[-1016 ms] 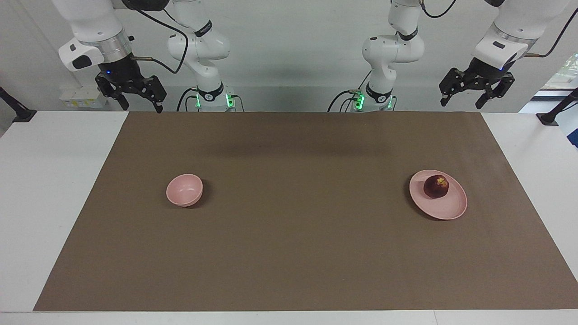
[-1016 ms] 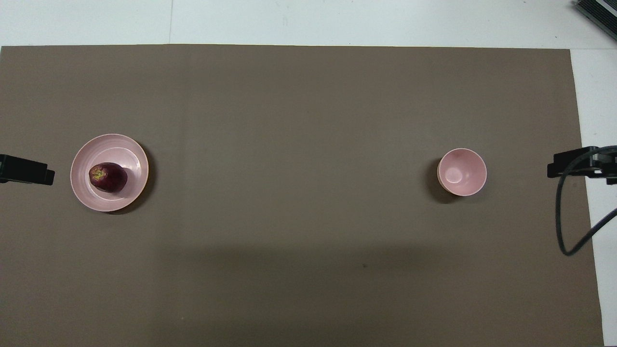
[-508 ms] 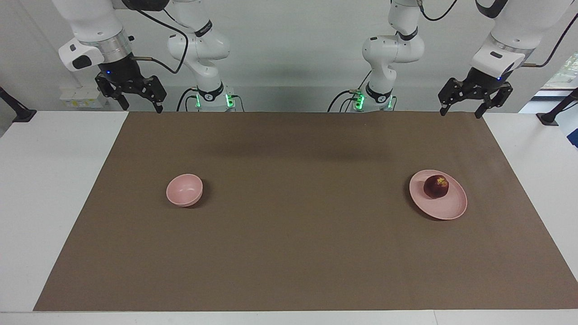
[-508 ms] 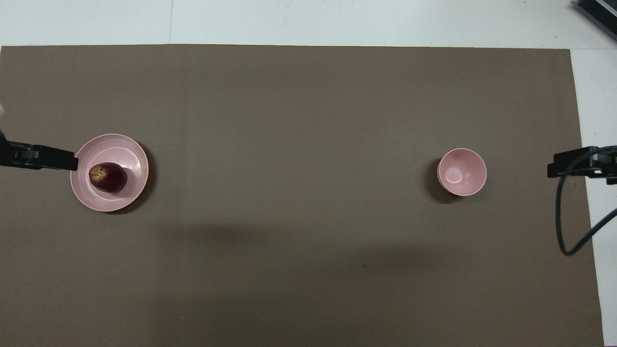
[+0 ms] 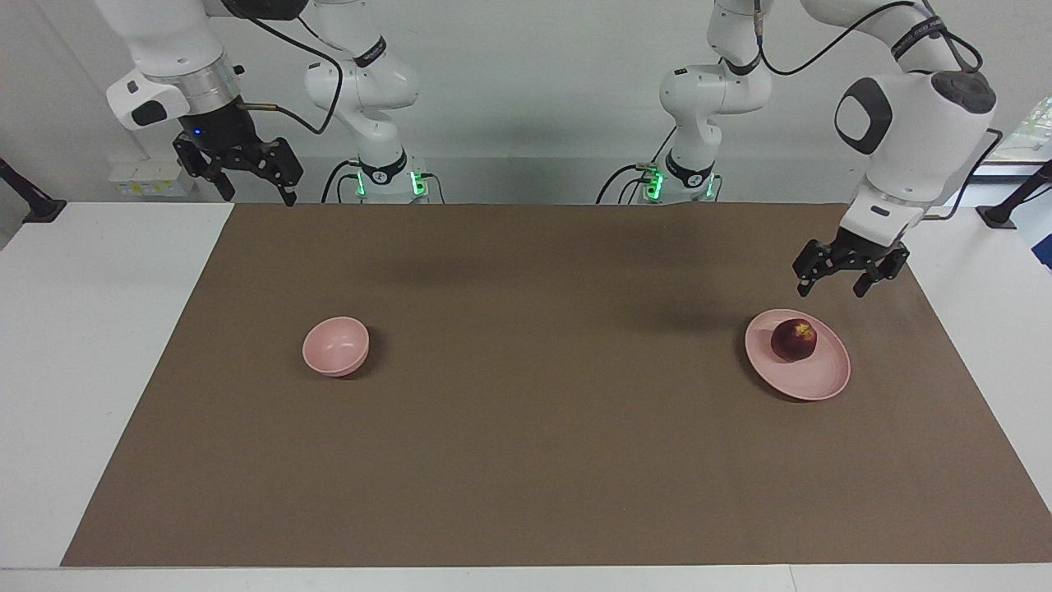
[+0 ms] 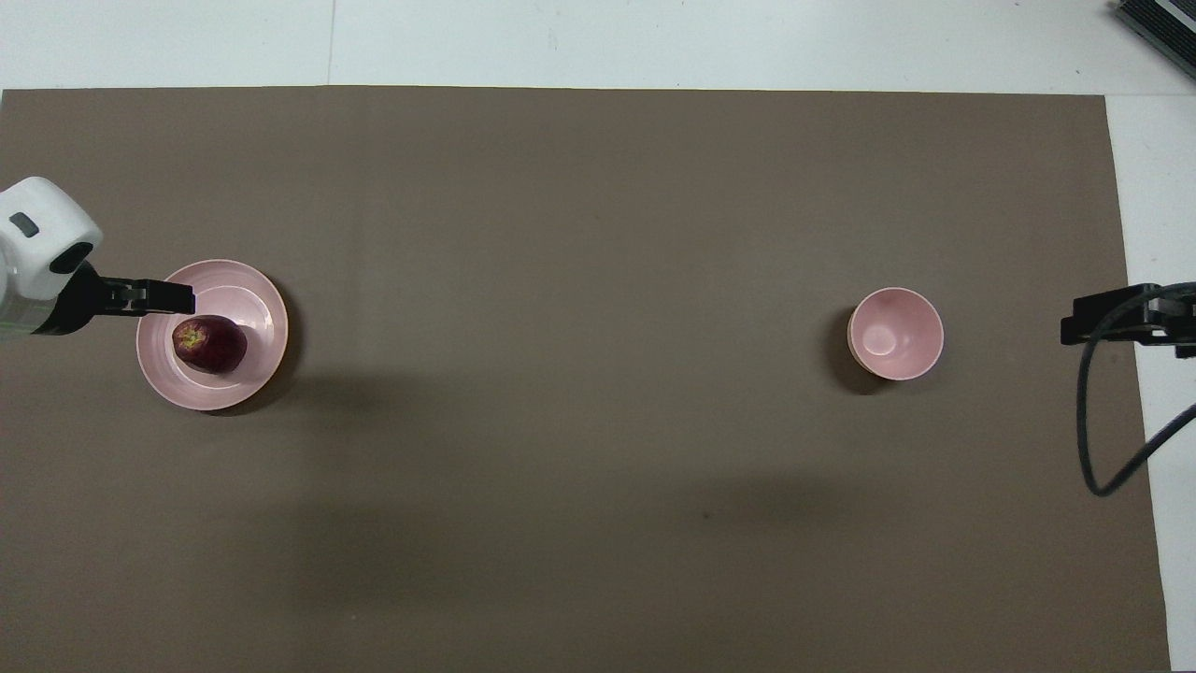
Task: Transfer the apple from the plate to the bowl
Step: 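Reach the left gripper down to the apple on the pink plate and grasp it, then lift the apple with the left gripper while the right gripper approaches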
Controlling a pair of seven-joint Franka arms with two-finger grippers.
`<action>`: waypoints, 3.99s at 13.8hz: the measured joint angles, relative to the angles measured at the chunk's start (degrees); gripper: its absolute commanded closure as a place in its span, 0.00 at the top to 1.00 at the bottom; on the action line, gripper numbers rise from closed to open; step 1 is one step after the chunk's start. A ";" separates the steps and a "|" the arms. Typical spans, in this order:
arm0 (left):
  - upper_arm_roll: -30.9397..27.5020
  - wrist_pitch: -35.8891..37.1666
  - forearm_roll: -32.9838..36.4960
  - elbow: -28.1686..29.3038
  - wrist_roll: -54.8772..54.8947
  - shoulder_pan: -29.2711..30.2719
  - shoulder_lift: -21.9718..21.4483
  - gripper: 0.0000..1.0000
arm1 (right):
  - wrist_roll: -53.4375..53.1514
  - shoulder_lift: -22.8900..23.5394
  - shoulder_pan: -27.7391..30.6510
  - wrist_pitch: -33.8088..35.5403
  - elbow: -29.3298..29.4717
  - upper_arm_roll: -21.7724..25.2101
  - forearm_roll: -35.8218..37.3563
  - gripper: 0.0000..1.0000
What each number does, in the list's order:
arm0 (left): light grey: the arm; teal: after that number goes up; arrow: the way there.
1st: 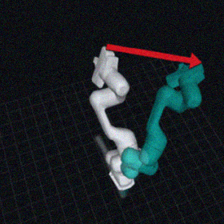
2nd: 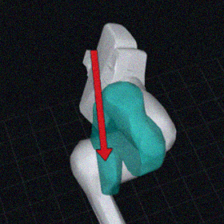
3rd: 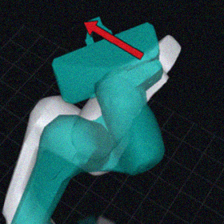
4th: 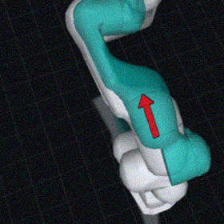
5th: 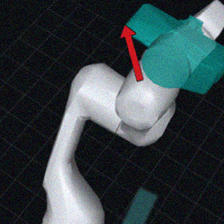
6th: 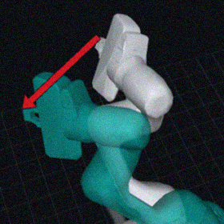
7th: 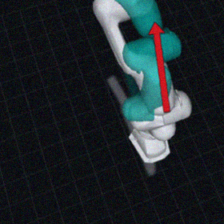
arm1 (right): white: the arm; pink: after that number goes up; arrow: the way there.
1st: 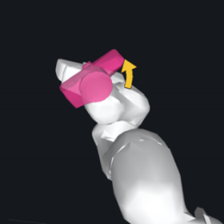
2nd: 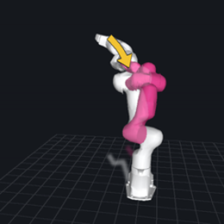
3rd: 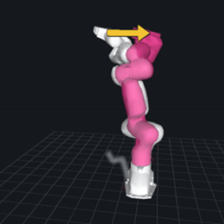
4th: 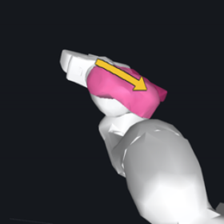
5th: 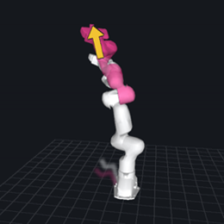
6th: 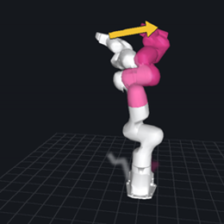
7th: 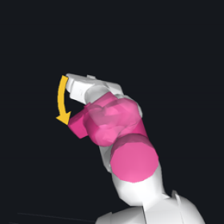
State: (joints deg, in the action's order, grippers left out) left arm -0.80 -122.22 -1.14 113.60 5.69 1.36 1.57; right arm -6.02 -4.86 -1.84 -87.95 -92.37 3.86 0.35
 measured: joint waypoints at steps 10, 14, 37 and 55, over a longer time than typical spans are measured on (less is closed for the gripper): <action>0.02 -10.96 0.00 4.14 3.75 2.06 9.21 1.00 | 0.00 0.00 0.00 0.19 0.00 0.00 0.00 1.00; 0.35 -10.90 0.00 6.12 5.76 2.71 8.35 0.95 | -1.05 -0.03 0.09 3.09 0.03 0.50 -0.33 1.00; 8.48 -0.03 -23.98 -3.88 1.84 0.59 3.88 0.00 | -83.04 3.86 -6.74 -8.92 -5.02 -0.18 -43.79 1.00; 35.03 -19.72 -38.06 -17.34 -21.71 -3.89 12.36 0.00 | -71.99 15.88 0.09 -6.46 -5.56 0.19 -69.55 1.00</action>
State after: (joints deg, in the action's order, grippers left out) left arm 34.23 -141.94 -39.20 96.26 -16.02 -2.53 13.93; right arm -78.01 11.02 -1.75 -94.41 -97.93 4.05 -69.19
